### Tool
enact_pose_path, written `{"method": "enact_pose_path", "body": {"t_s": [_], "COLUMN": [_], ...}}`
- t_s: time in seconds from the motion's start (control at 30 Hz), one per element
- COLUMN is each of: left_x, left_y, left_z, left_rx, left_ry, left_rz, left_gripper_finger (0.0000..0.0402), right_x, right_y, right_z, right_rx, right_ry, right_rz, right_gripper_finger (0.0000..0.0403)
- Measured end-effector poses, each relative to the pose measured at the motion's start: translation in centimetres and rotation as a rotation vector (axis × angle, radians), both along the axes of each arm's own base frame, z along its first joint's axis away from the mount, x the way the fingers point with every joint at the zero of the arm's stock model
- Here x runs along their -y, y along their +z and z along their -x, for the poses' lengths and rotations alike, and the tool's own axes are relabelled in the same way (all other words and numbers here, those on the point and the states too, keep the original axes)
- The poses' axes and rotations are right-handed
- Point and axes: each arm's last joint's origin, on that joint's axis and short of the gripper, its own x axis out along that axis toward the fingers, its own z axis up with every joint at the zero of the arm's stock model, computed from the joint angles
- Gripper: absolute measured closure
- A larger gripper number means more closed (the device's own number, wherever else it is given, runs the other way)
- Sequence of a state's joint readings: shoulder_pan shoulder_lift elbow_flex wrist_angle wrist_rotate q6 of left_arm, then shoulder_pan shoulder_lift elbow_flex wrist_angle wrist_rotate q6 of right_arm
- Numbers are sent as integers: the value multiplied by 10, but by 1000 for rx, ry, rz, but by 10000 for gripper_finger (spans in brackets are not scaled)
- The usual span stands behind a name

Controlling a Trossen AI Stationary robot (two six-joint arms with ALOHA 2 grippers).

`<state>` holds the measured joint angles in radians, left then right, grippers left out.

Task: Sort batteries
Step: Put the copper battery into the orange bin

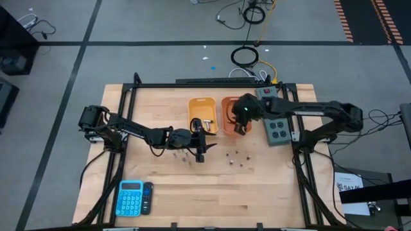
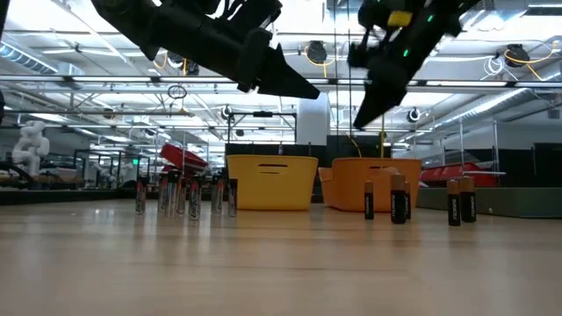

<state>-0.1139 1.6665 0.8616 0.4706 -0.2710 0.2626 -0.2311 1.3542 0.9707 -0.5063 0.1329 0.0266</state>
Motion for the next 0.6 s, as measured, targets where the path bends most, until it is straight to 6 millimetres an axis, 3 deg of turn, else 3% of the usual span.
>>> {"method": "enact_pose_path", "body": {"t_s": [0.1,0.23,0.37,0.47,0.6], "left_x": [0,0,0,0,1], "left_y": [0,-1,-1,-1,3], "left_z": [0,0,0,0,-2], "left_rx": [-5,-13,-17,-14,-4], "left_ry": [-9,-16,-24,-27,-33], "left_rz": [-22,-32,-29,-33,-48], "left_gripper_finger": [210,210,210,210,210], "right_x": [-33,-80,-119,-138,-148], "right_y": [0,-18,-39,-62,-80], "right_z": [7,22,38,51,63], "right_rx": [35,98,286,394,423], "right_ry": [33,4,-50,-89,-125], "right_rz": [-28,22,53,64,15], "right_gripper_finger": [313,313,313,312,312]}}
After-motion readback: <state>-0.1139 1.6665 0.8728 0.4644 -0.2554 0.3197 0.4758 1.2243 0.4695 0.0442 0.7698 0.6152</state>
